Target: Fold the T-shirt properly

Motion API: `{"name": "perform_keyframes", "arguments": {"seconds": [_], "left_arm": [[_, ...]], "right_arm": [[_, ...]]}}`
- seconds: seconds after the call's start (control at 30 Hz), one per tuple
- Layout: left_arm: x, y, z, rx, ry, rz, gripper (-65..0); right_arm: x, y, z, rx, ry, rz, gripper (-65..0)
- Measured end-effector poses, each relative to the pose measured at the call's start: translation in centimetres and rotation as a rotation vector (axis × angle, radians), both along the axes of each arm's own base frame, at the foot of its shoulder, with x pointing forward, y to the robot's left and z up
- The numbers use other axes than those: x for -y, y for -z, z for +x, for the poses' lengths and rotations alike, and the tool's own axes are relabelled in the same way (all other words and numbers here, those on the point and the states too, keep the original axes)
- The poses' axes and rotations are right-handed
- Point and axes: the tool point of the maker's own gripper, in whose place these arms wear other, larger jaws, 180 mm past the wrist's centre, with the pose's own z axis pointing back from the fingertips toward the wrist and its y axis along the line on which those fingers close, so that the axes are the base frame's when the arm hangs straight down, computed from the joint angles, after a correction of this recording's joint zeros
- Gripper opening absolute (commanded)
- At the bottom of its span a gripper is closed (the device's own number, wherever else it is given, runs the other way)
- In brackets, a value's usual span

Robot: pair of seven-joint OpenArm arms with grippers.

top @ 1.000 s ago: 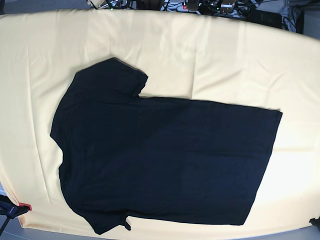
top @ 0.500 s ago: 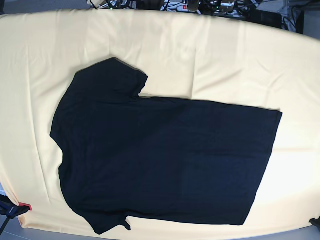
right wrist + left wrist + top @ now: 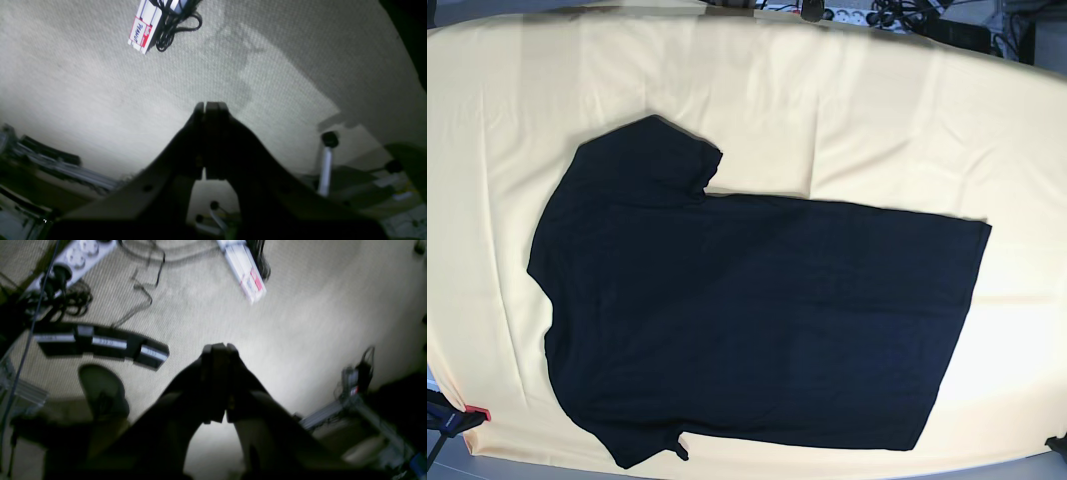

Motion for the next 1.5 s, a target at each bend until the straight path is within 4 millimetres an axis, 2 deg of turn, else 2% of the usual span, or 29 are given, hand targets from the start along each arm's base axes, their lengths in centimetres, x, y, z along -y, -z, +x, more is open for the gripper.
{"name": "perform_keyframes", "arguments": {"seconds": [0.17, 0.23, 0.33, 0.4, 0.47, 0.67, 0.77, 0.9, 1.0, 1.2, 1.27, 1.37, 1.43, 1.5], "left_arm": [[1.1, -4.1, -1.6, 0.023, 0.048, -0.071, -65.0], [0.8, -5.9, -2.1, 0.032, 0.082, -0.09, -65.0], [-1.5, -8.1, -2.2, 0.07, 0.165, -0.031, -65.0], [-2.3, -9.8, -1.2, 0.127, 0.219, -0.012, -65.0], [-2.5, -11.7, 0.1, 0.193, 0.269, -0.002, -65.0], [-3.1, -17.5, 2.4, 0.354, 0.448, 0.053, -65.0], [-2.8, -19.9, 5.3, 0.472, 0.479, 0.091, -65.0], [-2.4, -22.4, 9.4, 0.617, 0.498, 0.129, -65.0], [-2.6, -23.8, 12.3, 0.705, 0.478, 0.162, -65.0], [-4.9, -26.7, 18.8, 0.885, 0.445, 0.271, -65.0], [-6.1, -26.7, 19.8, 0.881, 0.439, 0.294, -65.0], [-6.7, -27.3, 21.4, 0.904, 0.416, 0.265, -65.0], [-6.8, -28.0, 22.7, 0.943, 0.422, 0.24, -65.0], [-6.7, -28.6, 24.1, 0.972, 0.433, 0.209, -65.0]], "right_arm": [[-0.2, -4.2, -3.6, -0.039, -0.017, 0.028, -65.0], [-0.5, -6.1, -4.2, -0.03, -0.034, 0.037, -65.0], [-0.7, -8.9, -2.7, 0.05, -0.04, 0.038, -65.0], [-0.3, -10.8, -1.8, 0.09, -0.041, 0.016, -65.0], [0.6, -12.8, -1.6, 0.097, -0.051, -0.031, -65.0], [0.7, -18.1, 1.8, 0.27, -0.094, -0.056, -65.0], [1.1, -19.9, 3.1, 0.328, -0.131, -0.072, -65.0], [1.9, -21.9, 6.6, 0.459, -0.154, -0.117, -65.0], [1.9, -22.6, 7.5, 0.497, -0.171, -0.127, -65.0], [5.0, -25.0, 11.4, 0.64, -0.21, -0.266, -65.0], [6.0, -25.9, 12.9, 0.694, -0.208, -0.293, -65.0], [7.2, -26.9, 14.8, 0.767, -0.215, -0.31, -65.0], [7.0, -26.6, 15.8, 0.763, -0.197, -0.258, -65.0], [6.6, -26.8, 17.7, 0.801, -0.182, -0.202, -65.0]]}}
